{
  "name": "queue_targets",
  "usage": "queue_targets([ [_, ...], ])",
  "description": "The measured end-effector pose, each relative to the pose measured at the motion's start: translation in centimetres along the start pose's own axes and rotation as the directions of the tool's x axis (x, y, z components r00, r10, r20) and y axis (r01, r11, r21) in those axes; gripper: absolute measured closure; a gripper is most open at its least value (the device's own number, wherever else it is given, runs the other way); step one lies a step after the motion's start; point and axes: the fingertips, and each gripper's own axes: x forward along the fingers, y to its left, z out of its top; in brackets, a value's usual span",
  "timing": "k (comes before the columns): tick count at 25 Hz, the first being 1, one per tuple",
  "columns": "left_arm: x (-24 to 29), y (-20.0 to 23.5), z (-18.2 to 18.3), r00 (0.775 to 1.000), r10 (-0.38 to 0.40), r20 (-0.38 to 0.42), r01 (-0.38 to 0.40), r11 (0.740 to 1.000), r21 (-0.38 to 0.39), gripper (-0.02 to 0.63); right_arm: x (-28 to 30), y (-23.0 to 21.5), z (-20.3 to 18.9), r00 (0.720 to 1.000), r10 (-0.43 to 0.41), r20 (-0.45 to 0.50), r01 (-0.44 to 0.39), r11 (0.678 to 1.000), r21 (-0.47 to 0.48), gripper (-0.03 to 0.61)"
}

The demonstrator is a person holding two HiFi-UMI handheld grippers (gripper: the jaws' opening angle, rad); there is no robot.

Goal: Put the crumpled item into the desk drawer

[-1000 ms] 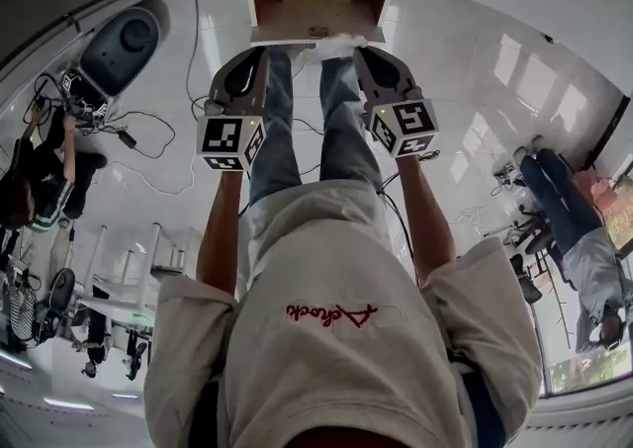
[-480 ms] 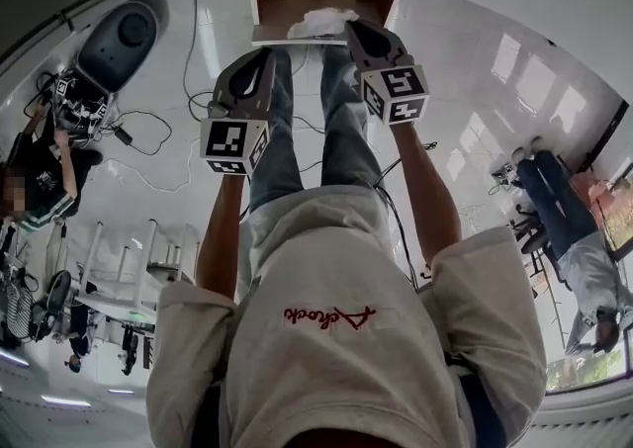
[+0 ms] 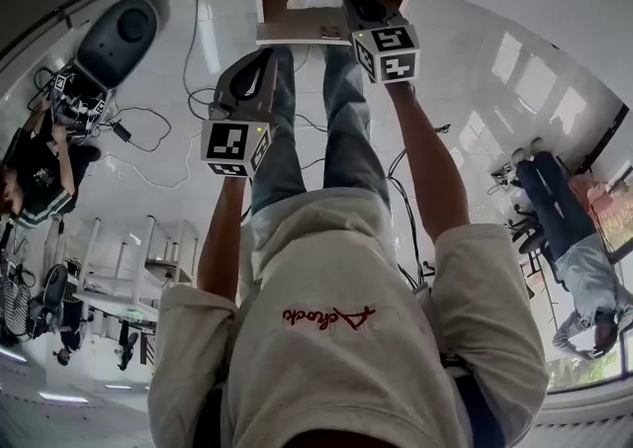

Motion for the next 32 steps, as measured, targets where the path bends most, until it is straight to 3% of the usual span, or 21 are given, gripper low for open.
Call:
queue_targets([
  [14, 0.1, 0.1, -0.1, 1.000, 0.006, 0.010, -0.006, 1.000, -0.021, 0.606, 5.3, -4.1, -2.3, 0.984, -0.060, -0.167, 0.057, 0.998, -0.025, 0.566],
  [19, -0.1, 0.2, -0.5, 1.000, 0.011, 0.007, -0.011, 0.999, -0.031, 0.606, 6.3, -4.0, -2.9, 0.976, -0.055, -0.212, 0.041, 0.997, -0.069, 0.566],
  [26, -0.6, 0.8, -0.9, 1.000, 0.021, 0.016, -0.020, 0.999, -0.043, 0.606, 7.3, -3.9, -4.4, 0.965, -0.052, -0.258, 0.031, 0.996, -0.082, 0.566],
  [32, -0.7, 0.9, -1.3, 1.000, 0.020, 0.018, -0.019, 0.999, -0.047, 0.606, 7.7, -3.5, -3.8, 0.972, -0.023, -0.235, 0.005, 0.997, -0.077, 0.565],
])
